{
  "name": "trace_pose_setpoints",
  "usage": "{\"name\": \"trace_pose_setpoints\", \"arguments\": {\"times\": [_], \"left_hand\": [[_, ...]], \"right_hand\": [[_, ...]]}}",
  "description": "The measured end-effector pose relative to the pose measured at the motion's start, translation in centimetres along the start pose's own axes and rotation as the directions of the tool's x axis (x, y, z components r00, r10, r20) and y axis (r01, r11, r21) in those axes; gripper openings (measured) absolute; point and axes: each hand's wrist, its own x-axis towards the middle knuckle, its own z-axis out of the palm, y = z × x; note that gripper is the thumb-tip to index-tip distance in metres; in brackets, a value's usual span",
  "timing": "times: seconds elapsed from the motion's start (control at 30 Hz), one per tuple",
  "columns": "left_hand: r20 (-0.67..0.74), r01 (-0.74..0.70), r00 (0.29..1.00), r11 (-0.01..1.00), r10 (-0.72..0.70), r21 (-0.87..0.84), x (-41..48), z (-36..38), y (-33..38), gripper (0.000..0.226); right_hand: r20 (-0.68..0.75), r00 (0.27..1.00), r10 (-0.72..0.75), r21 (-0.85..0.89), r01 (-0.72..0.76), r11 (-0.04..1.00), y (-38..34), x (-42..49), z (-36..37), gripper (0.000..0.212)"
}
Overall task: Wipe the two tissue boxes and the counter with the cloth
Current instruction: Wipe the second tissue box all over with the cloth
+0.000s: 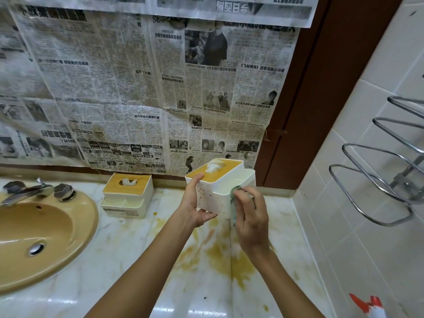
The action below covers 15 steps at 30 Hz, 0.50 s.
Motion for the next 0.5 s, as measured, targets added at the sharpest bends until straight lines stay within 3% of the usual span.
{"name": "trace_pose_setpoints", "arguments": {"times": [0.07, 0.13, 0.2, 0.3, 0.37, 0.5], "left_hand": [[0.013, -0.016, 1.000, 1.000, 0.016, 0.008, 0.4, -0.2, -0.1, 0.051], [0.016, -0.010, 1.000, 1.000, 0.010, 0.029, 0.8, -0.2, -0.2, 0.058], [0.019, -0.012, 1.000, 0.999, 0.012, 0.040, 0.6, -0.2, -0.3, 0.054], [0.018, -0.012, 1.000, 0.999, 0.011, 0.047, 0.1, -0.2, -0.6, 0.044], [0.030, -0.002, 1.000, 0.999, 0.001, 0.049, 0.1, -0.6, -0.7, 0.041], [0.050, 0.060, 0.997, 0.997, -0.063, 0.050, 0.4, -1.8, -0.7, 0.053]], "right_hand": [[0.034, 0.996, 0.088, -0.004, -0.088, 0.996, -0.5, 0.9, -0.3, 0.026], [0.190, 0.971, 0.143, -0.177, -0.110, 0.978, -0.7, 1.3, -0.1, 0.028], [0.317, 0.923, 0.219, -0.338, -0.106, 0.935, -0.8, 1.3, 0.1, 0.028], [0.440, 0.826, 0.353, -0.412, -0.164, 0.896, -0.7, 2.1, 0.1, 0.024], [0.509, 0.780, 0.365, -0.398, -0.162, 0.903, -0.5, 2.7, 0.1, 0.017], [0.558, 0.777, 0.293, -0.366, -0.087, 0.927, 0.1, 3.3, -0.1, 0.016]]}}
